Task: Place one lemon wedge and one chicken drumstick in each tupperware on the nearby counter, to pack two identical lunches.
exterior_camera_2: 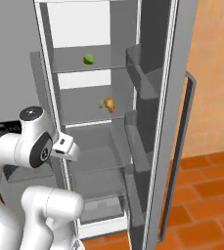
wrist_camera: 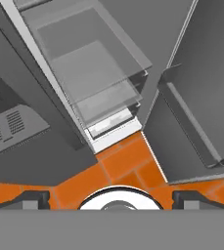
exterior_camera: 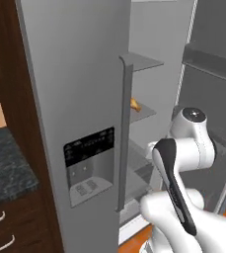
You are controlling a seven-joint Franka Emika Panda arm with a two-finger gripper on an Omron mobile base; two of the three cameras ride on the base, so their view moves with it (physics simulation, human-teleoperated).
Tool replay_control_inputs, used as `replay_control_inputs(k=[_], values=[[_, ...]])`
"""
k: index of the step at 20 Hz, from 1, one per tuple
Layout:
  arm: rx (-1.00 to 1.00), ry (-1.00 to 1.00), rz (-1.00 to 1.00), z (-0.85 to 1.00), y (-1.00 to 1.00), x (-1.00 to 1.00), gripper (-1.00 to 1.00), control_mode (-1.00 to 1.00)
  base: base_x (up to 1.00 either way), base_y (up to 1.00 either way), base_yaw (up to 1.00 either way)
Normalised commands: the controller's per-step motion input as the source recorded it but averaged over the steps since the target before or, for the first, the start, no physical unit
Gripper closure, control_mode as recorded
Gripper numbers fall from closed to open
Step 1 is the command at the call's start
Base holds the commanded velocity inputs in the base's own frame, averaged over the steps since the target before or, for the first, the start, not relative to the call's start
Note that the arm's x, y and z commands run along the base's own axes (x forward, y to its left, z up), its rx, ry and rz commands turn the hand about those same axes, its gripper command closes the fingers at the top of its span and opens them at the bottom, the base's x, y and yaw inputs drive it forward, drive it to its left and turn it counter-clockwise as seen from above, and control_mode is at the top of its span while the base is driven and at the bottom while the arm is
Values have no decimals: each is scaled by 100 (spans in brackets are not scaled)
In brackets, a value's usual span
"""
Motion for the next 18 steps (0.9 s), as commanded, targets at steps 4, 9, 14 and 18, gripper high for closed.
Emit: replay_control_inputs(k=[4, 9, 14, 18], values=[[0, 0, 0, 0, 0, 0, -100, 100, 57, -36, 31], [0, 0, 0, 0, 0, 0, -100, 100, 54, -32, 29], [0, 0, 0, 0, 0, 0, -100, 100, 55, -35, 29], [1, 0, 2, 0, -2, 9, -100, -100, 39, -13, 17]])
